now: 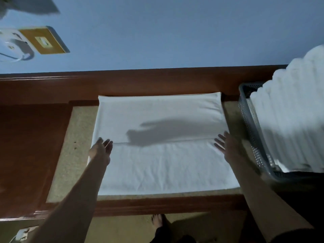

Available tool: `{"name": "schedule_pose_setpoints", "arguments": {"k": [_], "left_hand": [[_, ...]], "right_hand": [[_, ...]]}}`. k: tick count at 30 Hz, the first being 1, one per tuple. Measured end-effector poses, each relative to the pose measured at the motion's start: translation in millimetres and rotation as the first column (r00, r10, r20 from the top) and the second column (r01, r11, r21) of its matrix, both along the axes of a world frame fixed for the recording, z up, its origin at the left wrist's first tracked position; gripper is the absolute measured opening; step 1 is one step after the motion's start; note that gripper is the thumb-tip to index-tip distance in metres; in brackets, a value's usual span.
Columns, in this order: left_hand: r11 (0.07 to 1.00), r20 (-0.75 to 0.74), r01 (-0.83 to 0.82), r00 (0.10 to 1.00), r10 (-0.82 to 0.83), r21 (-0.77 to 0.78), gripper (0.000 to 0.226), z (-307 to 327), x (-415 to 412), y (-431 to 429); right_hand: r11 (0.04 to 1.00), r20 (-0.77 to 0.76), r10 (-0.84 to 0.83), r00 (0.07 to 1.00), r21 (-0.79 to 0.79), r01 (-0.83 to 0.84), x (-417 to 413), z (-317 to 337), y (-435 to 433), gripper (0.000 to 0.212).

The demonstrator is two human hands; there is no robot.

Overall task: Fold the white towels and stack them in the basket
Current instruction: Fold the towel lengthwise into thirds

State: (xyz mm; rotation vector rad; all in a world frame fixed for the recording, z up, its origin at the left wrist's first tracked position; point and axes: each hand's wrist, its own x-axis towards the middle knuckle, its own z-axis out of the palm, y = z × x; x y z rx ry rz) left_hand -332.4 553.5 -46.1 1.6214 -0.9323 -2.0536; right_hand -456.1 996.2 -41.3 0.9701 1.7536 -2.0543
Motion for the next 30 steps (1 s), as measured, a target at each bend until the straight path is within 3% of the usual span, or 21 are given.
{"name": "schedule_pose_setpoints", "arguments": {"k": [2, 3, 4, 6, 8, 9, 10, 12, 14, 17, 22, 24, 29, 30], "left_hand": [[0.951, 0.069, 0.254, 0.967, -0.246, -0.176, 0.01, 6.4, -8.7, 46.9], [0.867, 0.126, 0.398, 0.917, -0.378, -0.299, 0.009, 4.5, -9.8, 73.1], [0.724, 0.211, 0.535, 0.843, -0.496, -0.436, 0.011, -1.2, -9.6, 99.5], [0.278, 0.44, 0.726, 0.627, -0.643, -0.629, 0.013, -17.2, 2.3, 148.3], [-0.18, 0.629, 0.715, 0.431, -0.647, -0.675, 0.021, -38.9, 9.7, 188.8], [-0.339, 0.699, 0.684, 0.351, -0.623, -0.646, 0.031, -50.5, 10.7, 203.3], [-0.433, 0.748, 0.67, 0.284, -0.599, -0.602, 0.04, -61.1, 10.4, 213.7], [-0.526, 0.812, 0.682, 0.175, -0.557, -0.508, 0.055, -77.6, 6.9, 226.2], [-0.583, 0.864, 0.689, 0.127, -0.487, -0.43, 0.06, -90.5, 7.1, 231.9], [-0.627, 0.923, 0.703, 0.111, -0.369, -0.335, 0.062, -97.1, 7.5, 235.9], [-0.632, 0.939, 0.709, 0.128, -0.319, -0.312, 0.065, -94.6, 9.6, 239.2], [-0.632, 0.939, 0.709, 0.132, -0.318, -0.314, 0.065, -93.4, 9.3, 240.8], [-0.63, 0.94, 0.715, 0.118, -0.319, -0.304, 0.064, -89.2, 8.9, 243.3], [-0.629, 0.939, 0.716, 0.113, -0.324, -0.303, 0.064, -88.3, 9.1, 243.2]], "right_hand": [[0.953, -0.079, 0.165, 0.983, 0.27, -0.138, 6.2, -14.1, -8.7, 0.026], [0.878, -0.103, 0.277, 0.955, 0.43, -0.208, 15.3, -18.0, -13.9, 0.022], [0.779, -0.112, 0.406, 0.907, 0.562, -0.279, 27.9, -23.5, -18.6, 0.023], [0.586, -0.135, 0.624, 0.77, 0.733, -0.346, 55.3, -36.7, -27.0, 0.037], [0.437, -0.145, 0.749, 0.646, 0.841, -0.318, 79.1, -52.1, -35.7, 0.044], [0.356, -0.124, 0.796, 0.593, 0.888, -0.292, 89.5, -62.6, -37.6, 0.044], [0.279, -0.103, 0.835, 0.54, 0.926, -0.254, 97.5, -70.8, -39.6, 0.045], [0.187, -0.03, 0.878, 0.479, 0.94, -0.285, 104.8, -82.7, -36.8, 0.05], [0.107, 0.035, 0.91, 0.414, 0.943, -0.316, 106.1, -92.7, -26.5, 0.052], [-0.029, 0.106, 0.953, 0.285, 0.964, -0.264, 94.7, -100.7, -4.1, 0.055], [-0.142, 0.17, 0.979, 0.113, 0.965, -0.22, 66.9, -97.3, 37.8, 0.061], [-0.152, 0.182, 0.974, 0.132, 0.965, -0.213, 53.5, -97.6, 59.7, 0.061], [-0.115, 0.184, 0.929, 0.32, 0.968, -0.222, 36.2, -98.1, 84.7, 0.062], [-0.072, 0.164, 0.913, 0.373, 0.966, -0.247, 36.5, -97.9, 79.9, 0.063]]}}
